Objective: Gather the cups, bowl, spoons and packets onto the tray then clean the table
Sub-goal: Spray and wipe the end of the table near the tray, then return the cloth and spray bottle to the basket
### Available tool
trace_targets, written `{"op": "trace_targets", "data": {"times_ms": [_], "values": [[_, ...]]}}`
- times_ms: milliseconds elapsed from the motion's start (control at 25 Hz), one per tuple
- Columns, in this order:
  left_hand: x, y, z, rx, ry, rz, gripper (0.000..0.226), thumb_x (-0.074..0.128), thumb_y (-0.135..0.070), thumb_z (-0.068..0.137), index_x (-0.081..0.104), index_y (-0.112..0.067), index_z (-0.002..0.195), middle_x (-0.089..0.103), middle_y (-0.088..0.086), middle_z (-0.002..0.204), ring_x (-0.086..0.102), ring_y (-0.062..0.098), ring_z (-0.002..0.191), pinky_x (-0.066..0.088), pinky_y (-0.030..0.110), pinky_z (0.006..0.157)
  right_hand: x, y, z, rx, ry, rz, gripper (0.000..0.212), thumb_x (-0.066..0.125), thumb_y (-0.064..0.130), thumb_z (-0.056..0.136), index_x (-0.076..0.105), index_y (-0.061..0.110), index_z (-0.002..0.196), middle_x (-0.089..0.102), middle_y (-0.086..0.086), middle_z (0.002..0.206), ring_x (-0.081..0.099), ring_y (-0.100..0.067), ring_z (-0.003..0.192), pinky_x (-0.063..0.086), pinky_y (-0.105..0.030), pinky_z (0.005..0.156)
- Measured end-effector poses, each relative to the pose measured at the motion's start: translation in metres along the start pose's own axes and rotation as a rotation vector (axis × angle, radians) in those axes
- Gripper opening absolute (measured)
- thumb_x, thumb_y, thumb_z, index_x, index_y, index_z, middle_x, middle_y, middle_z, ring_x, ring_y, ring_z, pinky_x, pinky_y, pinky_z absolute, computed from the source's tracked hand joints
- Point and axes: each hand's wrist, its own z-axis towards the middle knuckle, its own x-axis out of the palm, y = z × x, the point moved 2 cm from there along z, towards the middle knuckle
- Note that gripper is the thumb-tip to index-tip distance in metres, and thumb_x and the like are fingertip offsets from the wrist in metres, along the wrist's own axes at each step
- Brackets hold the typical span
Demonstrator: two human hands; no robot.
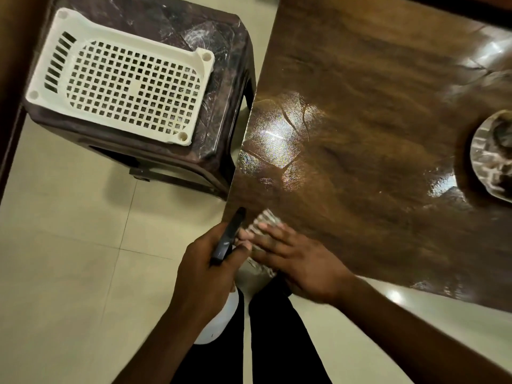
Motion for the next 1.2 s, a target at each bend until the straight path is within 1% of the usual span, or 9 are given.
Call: {"op": "trace_targets", "data": {"times_ms": [80, 280, 360, 480, 640, 760, 920, 1080, 1200], "values": [[0.002, 0.003, -0.001, -0.012, -0.006, -0.037, 0.017, 0.078, -0.029, 0.088, 0.078, -0.024, 0.105, 0.078, -0.007, 0.088, 0.065, 0.01, 0.064, 0.049, 0.038, 0.068, 0.024, -0.002, -0.066, 0.102, -0.069, 0.059, 0.074, 0.052, 0.011, 0.101, 0.031, 0.031, 0.169, 0.022, 0.009, 0.178, 0.014, -0.022, 0.167, 0.028, -0.052, 0.129], [0.01, -0.003, -0.012, 0.074, -0.014, -0.072, 0.018, 0.075, -0.009, 0.097, 0.076, -0.024, 0.108, 0.079, -0.008, 0.097, 0.066, 0.005, 0.065, 0.05, 0.03, 0.068, 0.048, 0.034, -0.087, 0.831, -0.514, 0.327, 0.074, 0.046, 0.002, 0.097, 0.042, 0.033, 0.164, 0.027, 0.017, 0.176, 0.014, -0.016, 0.167, 0.024, -0.049, 0.133], [0.01, -0.012, -0.02, 0.127, -0.057, -0.069, 0.018, 0.073, -0.018, 0.095, 0.075, -0.021, 0.113, 0.079, -0.007, 0.103, 0.067, 0.01, 0.065, 0.052, 0.032, 0.072, 0.045, 0.06, -0.047, 0.863, -0.581, 0.523, 0.072, 0.044, 0.002, 0.096, 0.048, 0.035, 0.16, 0.032, 0.023, 0.172, 0.017, -0.008, 0.165, 0.021, -0.04, 0.134], [0.005, -0.036, -0.034, 0.195, -0.103, -0.057, 0.026, 0.07, -0.033, 0.094, 0.074, -0.026, 0.119, 0.079, -0.01, 0.11, 0.068, 0.013, 0.066, 0.056, 0.029, 0.071, 0.014, 0.079, -0.004, 0.885, -0.766, 0.887, 0.057, 0.048, 0.004, 0.101, 0.062, 0.032, 0.149, 0.06, 0.02, 0.153, 0.05, -0.005, 0.148, 0.042, -0.038, 0.125], [-0.014, -0.087, -0.062, 0.245, -0.101, -0.011, 0.013, 0.066, -0.04, 0.103, 0.069, -0.047, 0.114, 0.077, -0.021, 0.108, 0.074, 0.004, 0.082, 0.053, 0.011, 0.081, -0.058, 0.078, 0.006, 1.053, -0.945, 1.298, 0.031, 0.057, -0.003, 0.104, 0.067, 0.008, 0.131, 0.075, -0.015, 0.128, 0.069, -0.04, 0.123, 0.054, -0.059, 0.109], [-0.03, -0.121, -0.088, 0.27, -0.126, -0.02, 0.018, 0.065, -0.046, 0.103, 0.067, -0.051, 0.12, 0.077, -0.023, 0.109, 0.074, -0.002, 0.1, 0.048, 0.003, 0.086, -0.104, 0.077, -0.011, 1.037, -0.988, 1.609, 0.031, 0.059, 0.001, 0.103, 0.066, 0.004, 0.133, 0.074, -0.024, 0.129, 0.066, -0.05, 0.126, 0.052, -0.066, 0.109], [-0.062, -0.169, -0.147, 0.32, -0.251, 0.123, 0.039, 0.056, -0.071, 0.097, 0.054, -0.062, 0.135, 0.058, -0.047, 0.125, 0.052, -0.027, 0.118, 0.041, -0.006, 0.085, -0.169, 0.11, -0.047, 0.861, -0.891, 1.758, 0.042, 0.068, 0.012, 0.1, 0.065, 0.01, 0.142, 0.073, -0.019, 0.136, 0.067, -0.044, 0.129, 0.053, -0.063, 0.109], [-0.099, -0.208, -0.201, 0.368, -0.376, 0.228, 0.042, 0.05, -0.074, 0.095, 0.052, -0.056, 0.133, 0.062, -0.034, 0.126, 0.06, -0.011, 0.114, 0.054, 0.029, 0.096, -0.222, 0.147, -0.072, 0.73, -0.851, 1.713, 0.044, 0.072, 0.013, 0.099, 0.066, 0.016, 0.142, 0.074, -0.014, 0.136, 0.072, -0.036, 0.125, 0.062, -0.055, 0.099], [-0.123, -0.225, -0.231, 0.373, -0.444, 0.22, 0.045, 0.054, -0.069, 0.099, 0.058, -0.046, 0.137, 0.068, -0.028, 0.123, 0.064, 0.001, 0.117, 0.054, 0.033, 0.098, -0.256, 0.172, -0.077, 0.696, -0.842, 1.705, 0.045, 0.077, 0.02, 0.096, 0.067, 0.018, 0.14, 0.076, -0.014, 0.133, 0.075, -0.035, 0.12, 0.066, -0.05, 0.086]]}}
